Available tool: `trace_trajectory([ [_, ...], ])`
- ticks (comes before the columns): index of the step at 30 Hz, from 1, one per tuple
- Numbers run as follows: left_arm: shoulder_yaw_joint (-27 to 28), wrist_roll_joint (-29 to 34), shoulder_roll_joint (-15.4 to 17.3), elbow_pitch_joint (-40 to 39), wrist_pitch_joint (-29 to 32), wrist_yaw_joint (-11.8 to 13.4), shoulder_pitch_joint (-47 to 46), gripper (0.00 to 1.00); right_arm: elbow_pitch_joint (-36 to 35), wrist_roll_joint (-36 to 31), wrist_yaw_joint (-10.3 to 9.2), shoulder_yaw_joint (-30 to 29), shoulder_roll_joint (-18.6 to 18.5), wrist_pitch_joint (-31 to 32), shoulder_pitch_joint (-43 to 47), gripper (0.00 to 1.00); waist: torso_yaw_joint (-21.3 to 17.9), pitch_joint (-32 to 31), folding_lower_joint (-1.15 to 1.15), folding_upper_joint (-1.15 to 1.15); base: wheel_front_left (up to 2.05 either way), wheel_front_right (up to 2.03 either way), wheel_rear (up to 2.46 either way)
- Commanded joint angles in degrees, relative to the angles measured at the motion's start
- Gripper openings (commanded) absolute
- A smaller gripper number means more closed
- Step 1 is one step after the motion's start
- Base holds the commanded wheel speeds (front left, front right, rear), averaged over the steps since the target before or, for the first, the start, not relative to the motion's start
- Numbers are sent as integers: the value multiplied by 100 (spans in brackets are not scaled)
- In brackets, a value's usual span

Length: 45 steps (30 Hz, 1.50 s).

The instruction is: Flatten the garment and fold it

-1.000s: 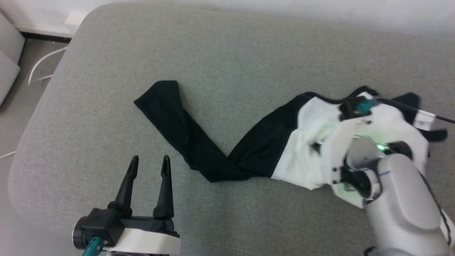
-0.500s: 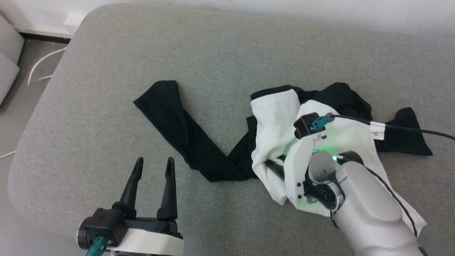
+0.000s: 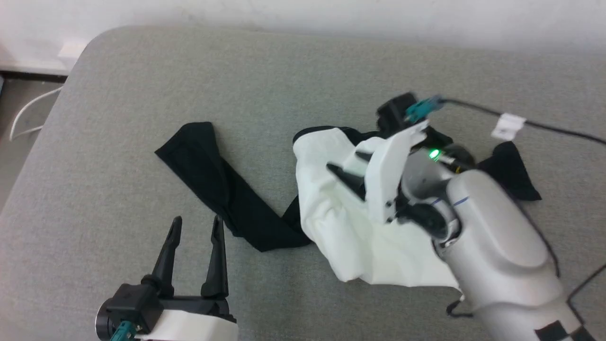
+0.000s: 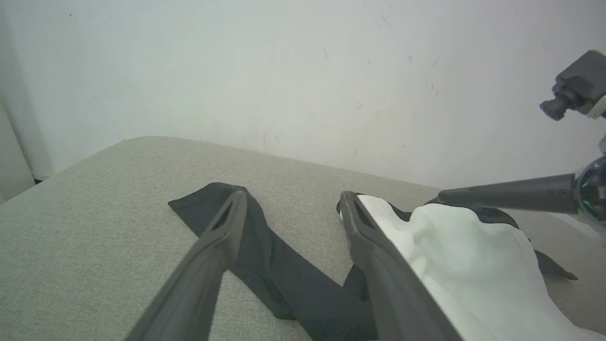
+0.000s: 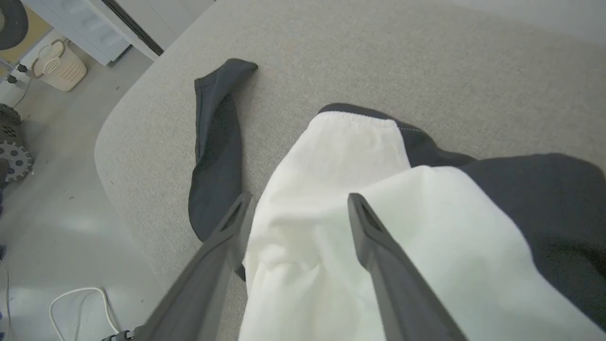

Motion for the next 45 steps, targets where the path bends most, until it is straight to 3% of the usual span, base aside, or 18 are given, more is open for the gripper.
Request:
trace_trajectory([
  [1, 26, 17, -9, -14, -27, 41, 76, 100, -174, -111, -3, -138, -26, 60, -22, 100, -174, -145, 0, 0, 0, 0, 0],
  [8, -2, -1, -9, -77, -27, 68, 117, 100, -1310, -966, -3, -1342, -519, 358, 551, 100, -297, -131, 0, 0, 0, 0, 0],
  [15, 7, -17, -9, -100, -27, 10, 51, 100, -1511, -1444, -3, -2234, -896, 557, 1236, 100, -236, 83, 0, 0, 0, 0, 0],
  [20, 42, 7, -9, -92, -27, -47, -8, 100, -1305, -1528, -3, -2324, -1112, 780, 1399, 100, -183, 232, 0, 0, 0, 0, 0],
  [36, 46, 57, -9, -131, -27, -192, -273, 100, -76, -1859, -3, -2177, -1288, 430, 847, 100, 113, 727, 0, 0, 0, 0, 0],
  [37, 49, 48, -9, -136, -27, -189, -287, 100, 10, -1896, -3, -2235, -1273, 455, 820, 35, 120, 744, 0, 0, 0, 0, 0],
  [38, 50, 34, -9, -140, -27, -183, -297, 100, 59, -1940, -3, -2255, -1259, 456, 794, 0, 124, 755, 0, 0, 0, 0, 0],
  [45, 125, 70, -9, -129, -27, -196, -258, 100, 28, -1903, -3, -2431, -1080, 241, 642, 0, -40, 634, 0, 0, 0, 0, 0],
])
